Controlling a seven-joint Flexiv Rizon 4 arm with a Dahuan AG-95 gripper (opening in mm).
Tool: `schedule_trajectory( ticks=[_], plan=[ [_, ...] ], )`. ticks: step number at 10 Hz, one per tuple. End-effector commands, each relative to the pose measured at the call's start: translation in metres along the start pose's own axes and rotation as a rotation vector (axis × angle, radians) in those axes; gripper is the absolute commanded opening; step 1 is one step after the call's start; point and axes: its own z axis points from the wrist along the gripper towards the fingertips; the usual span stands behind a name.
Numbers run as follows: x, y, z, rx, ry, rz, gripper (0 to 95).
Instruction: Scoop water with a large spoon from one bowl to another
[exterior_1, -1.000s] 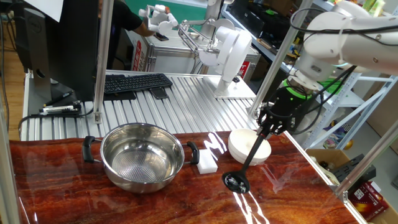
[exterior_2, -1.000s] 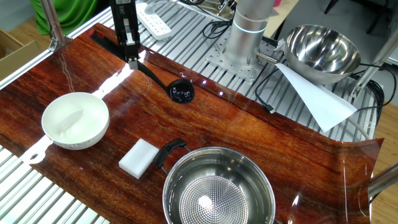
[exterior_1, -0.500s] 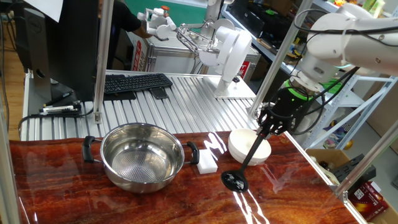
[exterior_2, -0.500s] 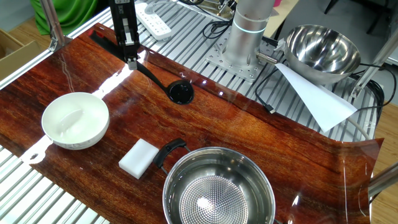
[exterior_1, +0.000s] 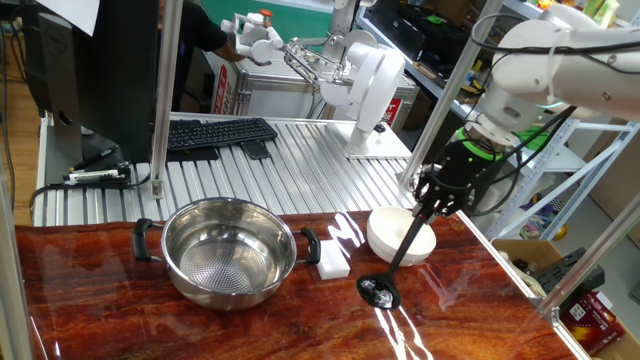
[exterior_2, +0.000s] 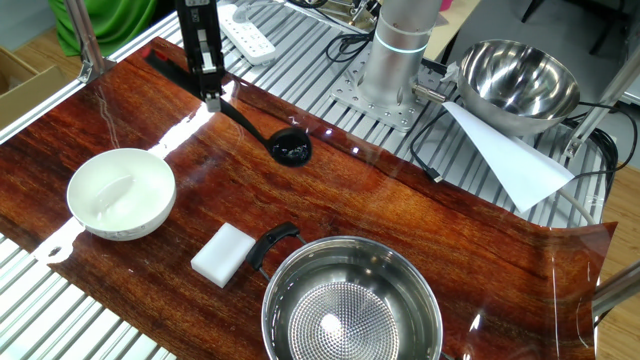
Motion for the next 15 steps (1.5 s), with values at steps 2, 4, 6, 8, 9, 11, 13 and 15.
schedule_trajectory(
  ticks=[2,4,6,8,9,11,13,15],
  plan=[
    [-0.002,0.000,-0.014,0.014,0.015,-0.021,0.0],
    [-0.002,-0.001,-0.020,0.013,0.021,-0.026,0.0],
    [-0.005,-0.002,-0.028,0.013,0.021,-0.044,0.0],
    [-0.012,-0.009,-0.039,0.013,0.024,-0.086,0.0],
    [-0.015,-0.011,-0.042,0.013,0.028,-0.097,0.0],
    [-0.022,-0.017,-0.046,0.015,0.015,-0.145,0.0],
    [-0.028,-0.023,-0.048,0.012,-0.002,-0.166,0.0],
    [-0.042,-0.036,-0.048,0.013,-0.014,-0.199,0.0]
  ],
)
